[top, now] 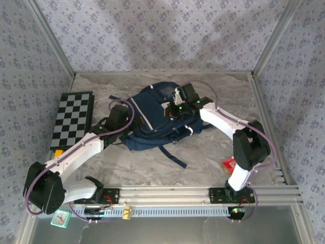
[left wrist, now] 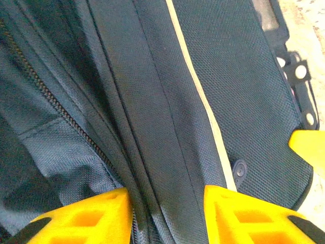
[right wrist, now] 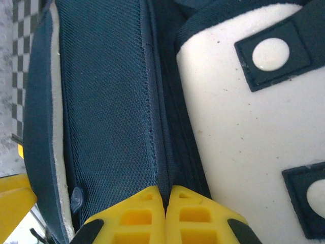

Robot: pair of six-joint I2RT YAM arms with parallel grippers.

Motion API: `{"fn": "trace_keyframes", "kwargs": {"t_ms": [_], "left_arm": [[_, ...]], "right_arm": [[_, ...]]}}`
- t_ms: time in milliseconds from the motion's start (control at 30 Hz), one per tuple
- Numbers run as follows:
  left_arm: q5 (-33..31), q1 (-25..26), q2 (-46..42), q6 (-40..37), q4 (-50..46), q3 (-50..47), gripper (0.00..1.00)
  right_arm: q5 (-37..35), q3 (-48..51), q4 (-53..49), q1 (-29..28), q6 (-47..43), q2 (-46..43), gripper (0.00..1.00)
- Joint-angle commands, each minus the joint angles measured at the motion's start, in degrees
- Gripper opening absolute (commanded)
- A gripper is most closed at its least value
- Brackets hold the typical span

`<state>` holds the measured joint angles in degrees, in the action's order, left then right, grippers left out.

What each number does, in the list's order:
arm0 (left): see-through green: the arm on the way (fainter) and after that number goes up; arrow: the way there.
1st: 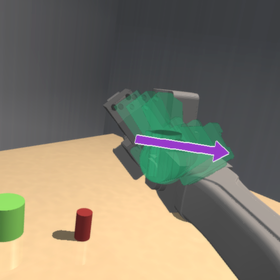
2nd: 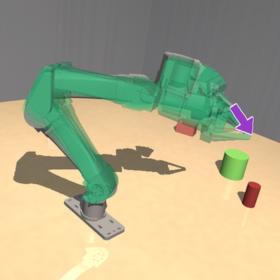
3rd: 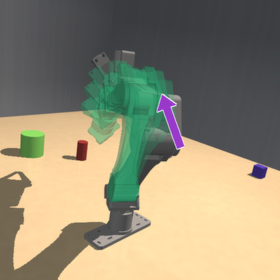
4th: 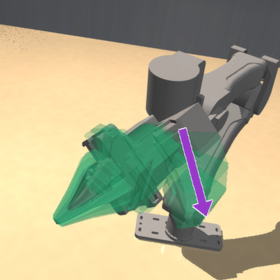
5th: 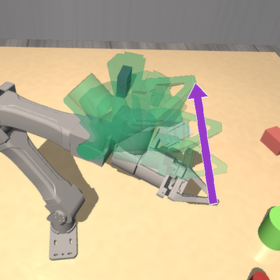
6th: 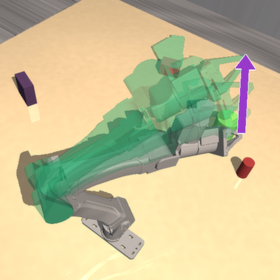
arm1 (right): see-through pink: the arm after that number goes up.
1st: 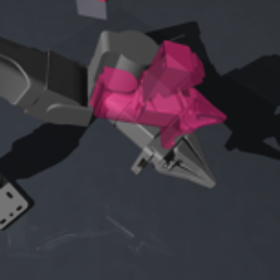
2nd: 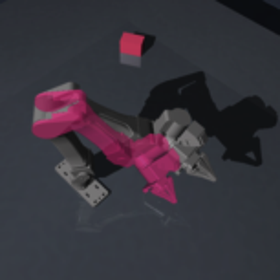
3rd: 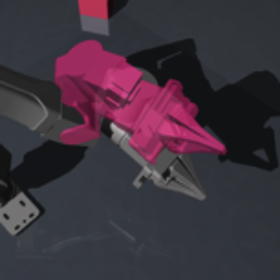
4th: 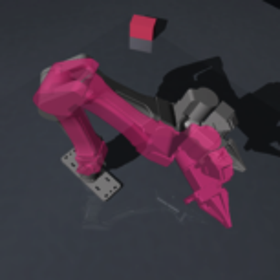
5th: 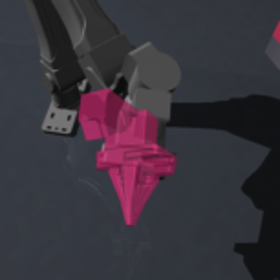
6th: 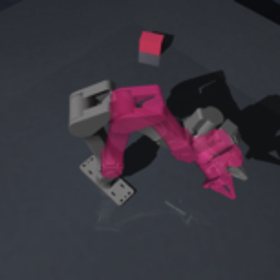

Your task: Pack books, pencil case, and school supplies into a backpack

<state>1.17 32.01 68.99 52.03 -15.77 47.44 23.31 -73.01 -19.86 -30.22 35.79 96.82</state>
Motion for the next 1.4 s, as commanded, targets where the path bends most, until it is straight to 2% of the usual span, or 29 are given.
{"fn": "trace_keyframes", "kwargs": {"t_ms": [0, 200, 367, 433, 667, 833, 1167, 1367], "left_arm": [[-1.0, -0.3, 0.4, -8.5, 3.5, 3.9, 0.47], [-2.5, 1.6, -4.3, -11.2, 0.4, 2.3, 0.65], [-13.2, 10.1, -9.1, -8.6, -4.4, -0.1, 0.8], [-17.1, 13.8, -9.9, -6.4, -5.1, -1.1, 0.88], [-30.5, 24.6, -5.0, -2.4, -5.4, 0.7, 0.98], [-36.2, 28.0, 0.4, -0.5, -6.6, 4.9, 1.0], [-38.1, 28.0, 12.0, 7.2, -13.4, 13.7, 1.0], [-38.3, 28.0, 13.7, 10.2, -14.2, 13.8, 1.0]], "right_arm": [[-0.9, 2.9, 4.5, 1.7, 6.4, -6.3, 0.0], [-6.0, 6.6, 9.5, -2.2, 11.3, -10.2, 0.0], [-9.8, 8.0, 11.7, -4.1, 13.5, -11.7, 0.0], [-10.7, 8.8, 12.1, -4.4, 13.8, -12.1, 0.0], [-11.1, 9.5, 13.1, -4.7, 14.8, -12.0, 0.0], [-11.3, 9.1, 13.2, -4.8, 14.9, -11.0, 0.0], [-10.2, 8.7, 15.3, -4.9, 16.1, -9.2, 0.0], [-9.3, 8.8, 15.9, -4.2, 16.6, -8.7, 0.0]]}}
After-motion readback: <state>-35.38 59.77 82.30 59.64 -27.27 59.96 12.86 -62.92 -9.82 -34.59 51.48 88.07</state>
